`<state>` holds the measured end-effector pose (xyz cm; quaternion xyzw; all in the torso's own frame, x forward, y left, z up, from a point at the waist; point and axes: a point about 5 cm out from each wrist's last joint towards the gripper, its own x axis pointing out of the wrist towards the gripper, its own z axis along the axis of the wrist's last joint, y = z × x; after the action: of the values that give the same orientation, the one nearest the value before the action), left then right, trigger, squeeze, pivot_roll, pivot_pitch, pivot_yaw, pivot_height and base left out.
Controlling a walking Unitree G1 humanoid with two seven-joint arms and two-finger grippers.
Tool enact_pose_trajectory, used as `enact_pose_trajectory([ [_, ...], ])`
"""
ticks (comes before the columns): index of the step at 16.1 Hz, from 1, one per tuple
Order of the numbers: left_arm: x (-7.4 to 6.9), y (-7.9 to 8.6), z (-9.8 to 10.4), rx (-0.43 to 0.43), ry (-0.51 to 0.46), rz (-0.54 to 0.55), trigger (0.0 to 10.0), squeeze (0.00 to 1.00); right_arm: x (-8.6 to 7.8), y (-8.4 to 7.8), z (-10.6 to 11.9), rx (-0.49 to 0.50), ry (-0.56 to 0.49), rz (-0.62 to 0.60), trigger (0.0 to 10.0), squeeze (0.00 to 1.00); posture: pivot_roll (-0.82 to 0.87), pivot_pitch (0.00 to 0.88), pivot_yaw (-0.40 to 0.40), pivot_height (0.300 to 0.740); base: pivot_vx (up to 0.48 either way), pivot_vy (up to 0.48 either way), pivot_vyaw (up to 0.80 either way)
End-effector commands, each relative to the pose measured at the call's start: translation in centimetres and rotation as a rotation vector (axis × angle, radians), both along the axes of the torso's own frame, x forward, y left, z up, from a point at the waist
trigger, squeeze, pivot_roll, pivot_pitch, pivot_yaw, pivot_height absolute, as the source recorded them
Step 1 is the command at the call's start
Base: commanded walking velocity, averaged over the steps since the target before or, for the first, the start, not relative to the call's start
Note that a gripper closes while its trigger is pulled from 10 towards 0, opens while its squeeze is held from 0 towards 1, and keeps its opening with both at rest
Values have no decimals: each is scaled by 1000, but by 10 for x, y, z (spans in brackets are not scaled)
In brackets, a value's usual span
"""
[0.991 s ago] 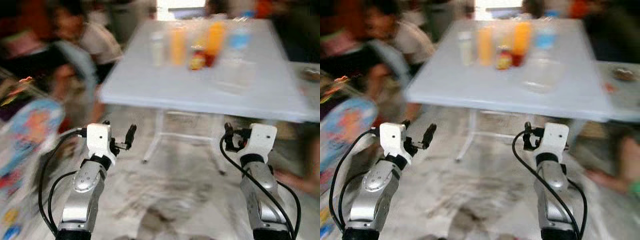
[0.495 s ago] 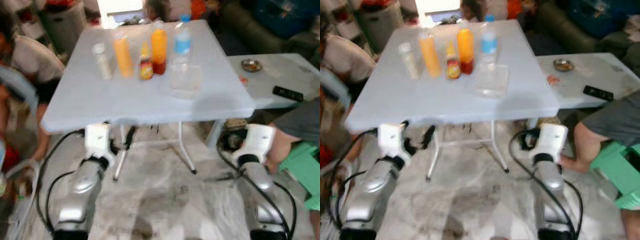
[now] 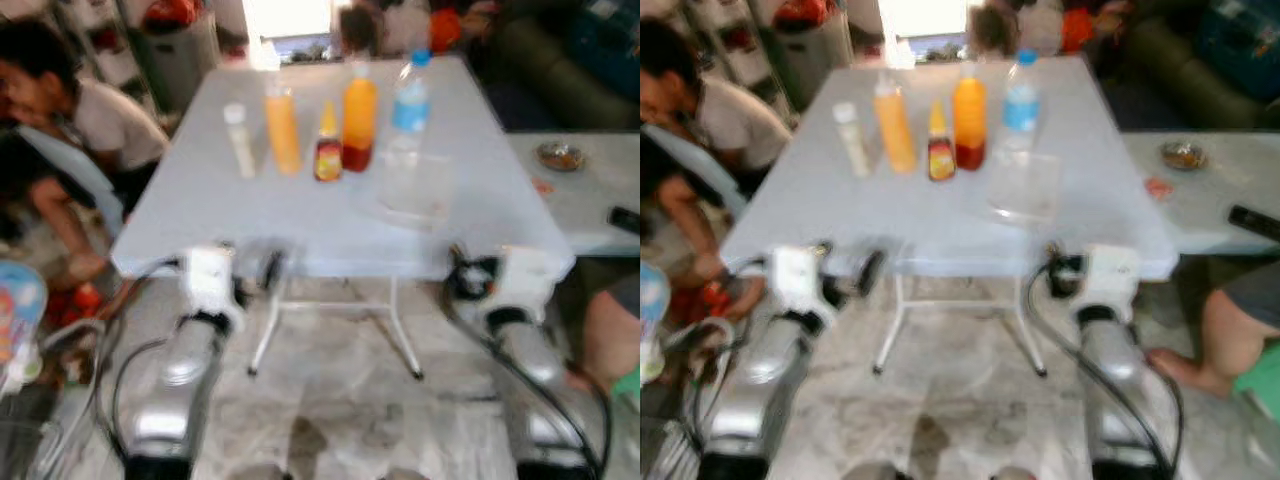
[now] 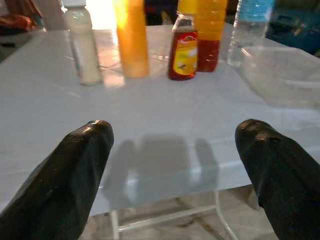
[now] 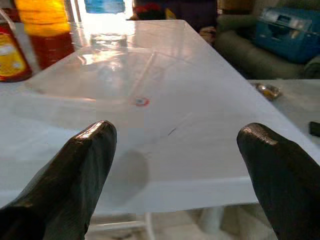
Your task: Restocking fridge
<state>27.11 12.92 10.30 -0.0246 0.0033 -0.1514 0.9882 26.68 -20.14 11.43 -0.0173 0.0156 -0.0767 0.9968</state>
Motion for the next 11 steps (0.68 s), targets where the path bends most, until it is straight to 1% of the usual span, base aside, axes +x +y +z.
enact_pose_trajectory([
  [1,-2,15,-1,28,8,33,10000,0,3,10,3,26,-18,19,10000,0,-82,32,62,740,0,0,0],
  [5,-4,17,-1,32,10,55,10000,0,5,11,3,49,-17,18,10000,0,-81,38,60,740,0,0,0],
  [11,-5,17,-1,31,13,54,10000,0,4,13,3,40,-11,32,10000,0,-83,42,61,740,0,0,0],
])
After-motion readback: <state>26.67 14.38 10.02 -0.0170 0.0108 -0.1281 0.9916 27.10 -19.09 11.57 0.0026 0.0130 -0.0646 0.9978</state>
